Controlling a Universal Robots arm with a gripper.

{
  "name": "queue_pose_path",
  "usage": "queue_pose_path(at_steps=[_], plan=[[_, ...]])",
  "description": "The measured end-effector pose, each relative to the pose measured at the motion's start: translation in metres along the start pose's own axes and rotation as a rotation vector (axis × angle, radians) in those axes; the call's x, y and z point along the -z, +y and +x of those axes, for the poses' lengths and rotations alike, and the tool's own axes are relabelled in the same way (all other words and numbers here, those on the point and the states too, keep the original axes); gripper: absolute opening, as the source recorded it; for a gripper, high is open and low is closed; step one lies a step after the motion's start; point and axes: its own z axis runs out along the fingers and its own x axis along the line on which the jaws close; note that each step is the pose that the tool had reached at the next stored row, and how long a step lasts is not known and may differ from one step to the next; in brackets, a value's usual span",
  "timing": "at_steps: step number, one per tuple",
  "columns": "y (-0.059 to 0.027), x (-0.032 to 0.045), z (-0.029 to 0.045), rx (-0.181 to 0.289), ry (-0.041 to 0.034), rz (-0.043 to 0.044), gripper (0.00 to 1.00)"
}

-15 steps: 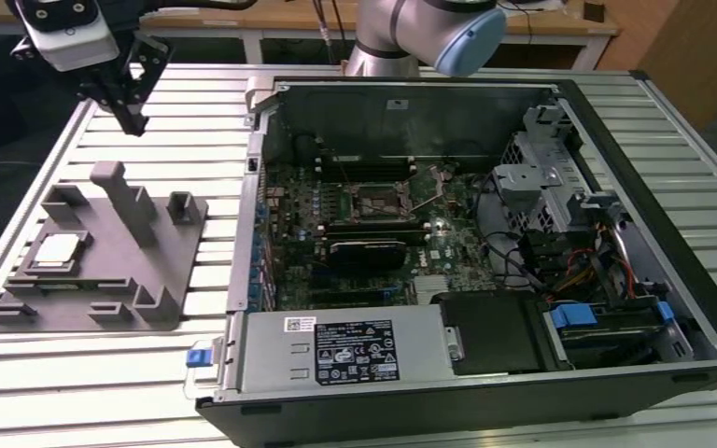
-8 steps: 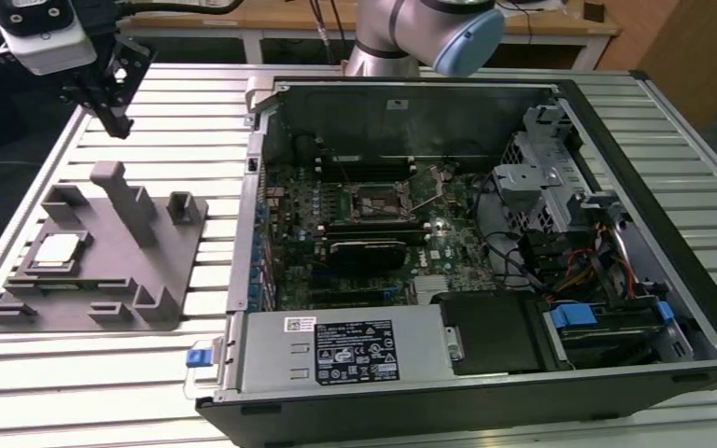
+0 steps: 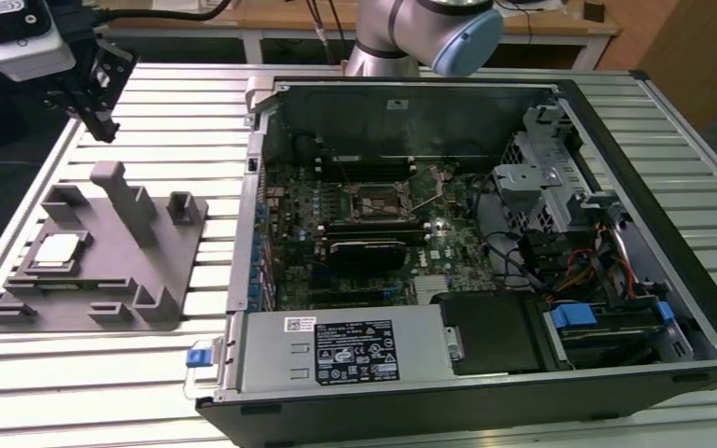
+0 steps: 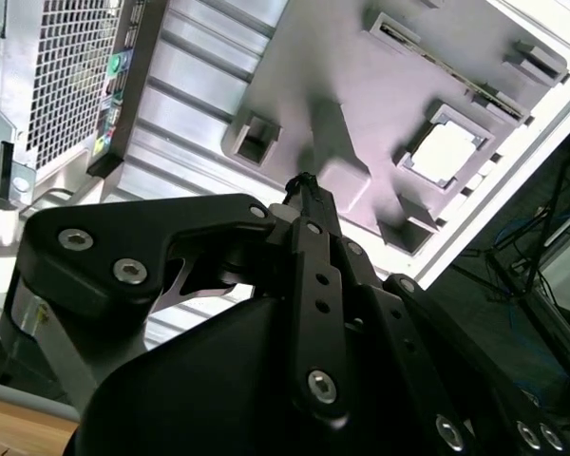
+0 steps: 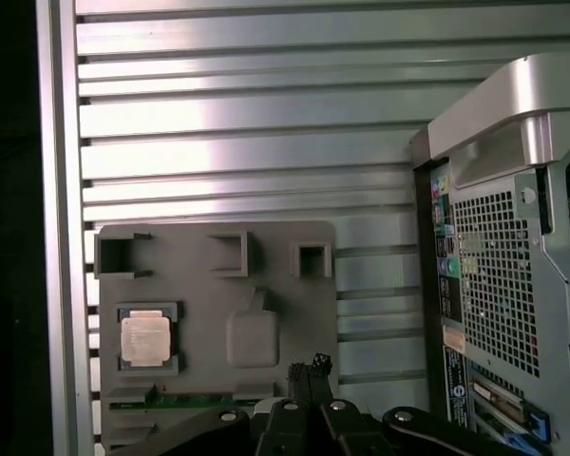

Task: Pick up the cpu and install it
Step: 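Reach for the cpu, then pick up the cpu and move it towards the insertion slot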

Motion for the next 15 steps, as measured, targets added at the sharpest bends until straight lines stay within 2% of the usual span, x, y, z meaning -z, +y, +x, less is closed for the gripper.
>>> queue_pose_path(at_steps=[15], plan=[[-0.0023,-0.0097,0.0243,0.000,0.0001,0.0000,0.11]])
